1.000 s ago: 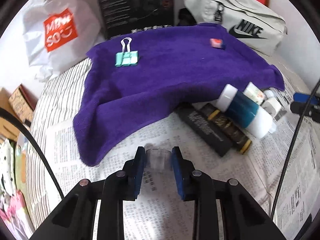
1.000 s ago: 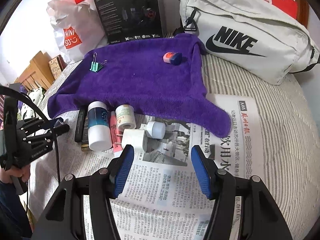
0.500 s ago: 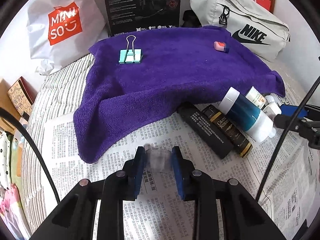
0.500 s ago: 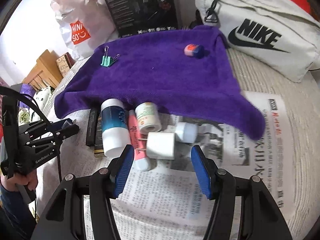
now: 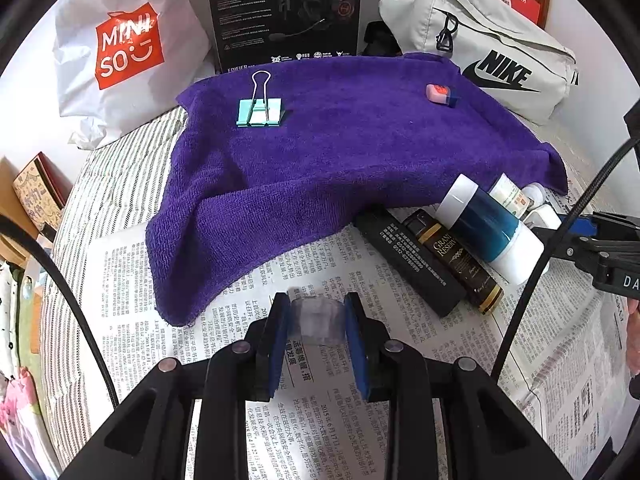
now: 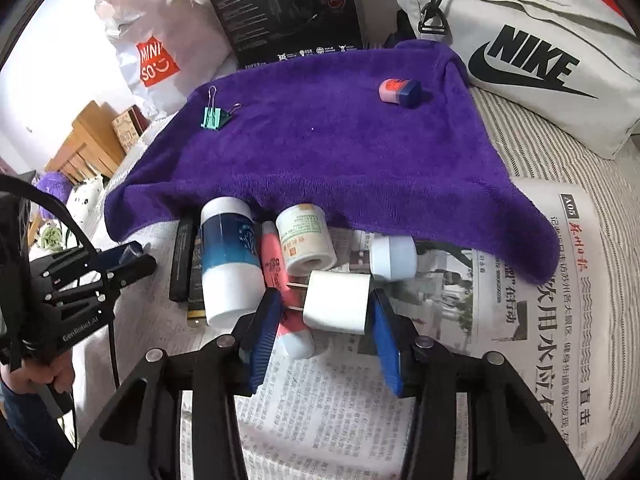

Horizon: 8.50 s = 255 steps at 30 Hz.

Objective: Organize rigid objects
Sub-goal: 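Grasp the small clear plastic cup with the left tool while the right tool grasps the white charger plug, then carry the cup with the left tool onto the towel while the right tool places the plug there, then open both tools and pull them back from the towel, then grasp the black tube with the left tool while the right tool grasps the white round plug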

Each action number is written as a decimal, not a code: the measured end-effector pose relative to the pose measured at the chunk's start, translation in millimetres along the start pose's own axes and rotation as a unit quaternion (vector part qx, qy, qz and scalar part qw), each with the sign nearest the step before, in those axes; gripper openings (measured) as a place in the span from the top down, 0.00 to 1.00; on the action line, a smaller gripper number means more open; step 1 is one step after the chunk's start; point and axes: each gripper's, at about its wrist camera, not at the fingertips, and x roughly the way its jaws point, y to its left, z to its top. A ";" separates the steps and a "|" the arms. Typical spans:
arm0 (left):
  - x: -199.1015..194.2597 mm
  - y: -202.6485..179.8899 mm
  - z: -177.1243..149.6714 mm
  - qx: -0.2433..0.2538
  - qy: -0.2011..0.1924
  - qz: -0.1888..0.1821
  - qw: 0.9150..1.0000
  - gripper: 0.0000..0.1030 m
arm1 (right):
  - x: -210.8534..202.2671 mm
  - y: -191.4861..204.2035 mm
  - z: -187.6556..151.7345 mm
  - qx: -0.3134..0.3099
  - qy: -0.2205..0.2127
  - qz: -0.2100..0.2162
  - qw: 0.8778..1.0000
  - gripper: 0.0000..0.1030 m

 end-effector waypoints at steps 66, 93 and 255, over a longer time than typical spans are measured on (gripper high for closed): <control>-30.2 23.2 5.8 -0.031 -0.015 -0.055 0.998 0.74 | -48.4 -29.0 -15.1 -0.029 -0.033 -0.072 0.996 0.58; -28.0 46.6 72.0 -0.038 -0.034 -0.025 0.998 0.74 | -41.5 -38.4 58.7 -0.035 -0.060 -0.055 0.996 0.58; 15.7 -18.1 31.1 0.004 0.027 -0.006 1.000 0.59 | -66.9 -44.8 -7.7 0.005 -0.031 -0.058 0.998 0.36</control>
